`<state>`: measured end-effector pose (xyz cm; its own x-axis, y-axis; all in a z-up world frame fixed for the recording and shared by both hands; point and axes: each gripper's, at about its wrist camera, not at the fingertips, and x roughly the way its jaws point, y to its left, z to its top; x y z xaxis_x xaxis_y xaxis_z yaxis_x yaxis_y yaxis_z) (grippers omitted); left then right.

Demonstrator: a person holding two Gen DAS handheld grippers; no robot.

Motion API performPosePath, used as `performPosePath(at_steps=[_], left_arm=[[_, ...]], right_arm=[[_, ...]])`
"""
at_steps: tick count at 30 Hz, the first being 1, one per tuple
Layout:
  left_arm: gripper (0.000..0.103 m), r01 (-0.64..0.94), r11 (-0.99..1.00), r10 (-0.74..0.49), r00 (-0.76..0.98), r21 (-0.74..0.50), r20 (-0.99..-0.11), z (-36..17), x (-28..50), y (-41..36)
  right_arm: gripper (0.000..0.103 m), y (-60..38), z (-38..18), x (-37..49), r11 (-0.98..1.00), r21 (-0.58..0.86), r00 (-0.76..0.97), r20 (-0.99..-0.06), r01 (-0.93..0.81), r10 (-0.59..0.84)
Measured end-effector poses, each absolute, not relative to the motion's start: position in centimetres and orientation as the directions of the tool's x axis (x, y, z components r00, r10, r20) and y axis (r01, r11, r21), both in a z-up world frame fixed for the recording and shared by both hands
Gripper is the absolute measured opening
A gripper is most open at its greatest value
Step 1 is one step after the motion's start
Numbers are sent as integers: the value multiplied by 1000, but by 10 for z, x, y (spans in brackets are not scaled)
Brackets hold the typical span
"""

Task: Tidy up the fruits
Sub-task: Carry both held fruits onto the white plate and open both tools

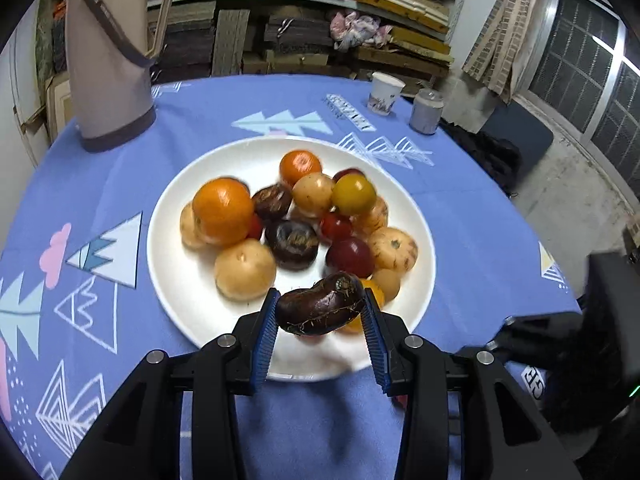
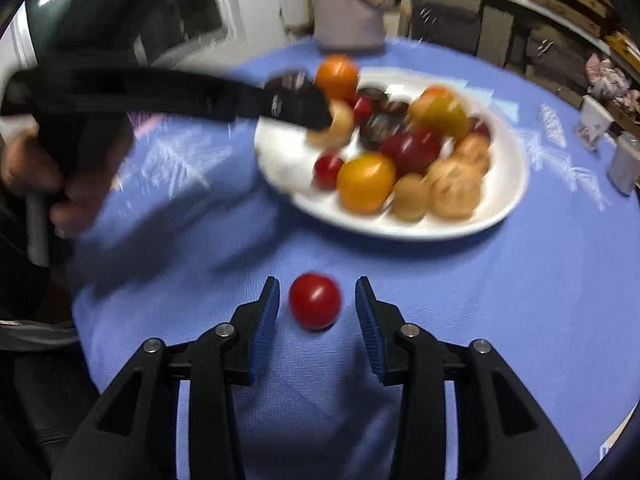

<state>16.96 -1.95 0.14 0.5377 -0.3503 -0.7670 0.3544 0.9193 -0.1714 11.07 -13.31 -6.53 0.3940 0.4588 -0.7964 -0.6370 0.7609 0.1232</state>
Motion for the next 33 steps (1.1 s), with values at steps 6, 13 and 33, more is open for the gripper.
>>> performPosePath(at_steps=[6,13,33], left_arm=[[41,344,924,-342,543,-169,-767,4,162,-16],[41,343,926,-336,549,-160,-765,5,163,-17],[41,244,962,-241,543,-124,-804,-8,217,-25]], right_arm=[[27,-127,-66,109,774,74,432,-794,-629,428],[28,-140,-30,122,801,47,524,-733,-597,433],[30,-138,-27,224,888,157,586,-700,-433,409]])
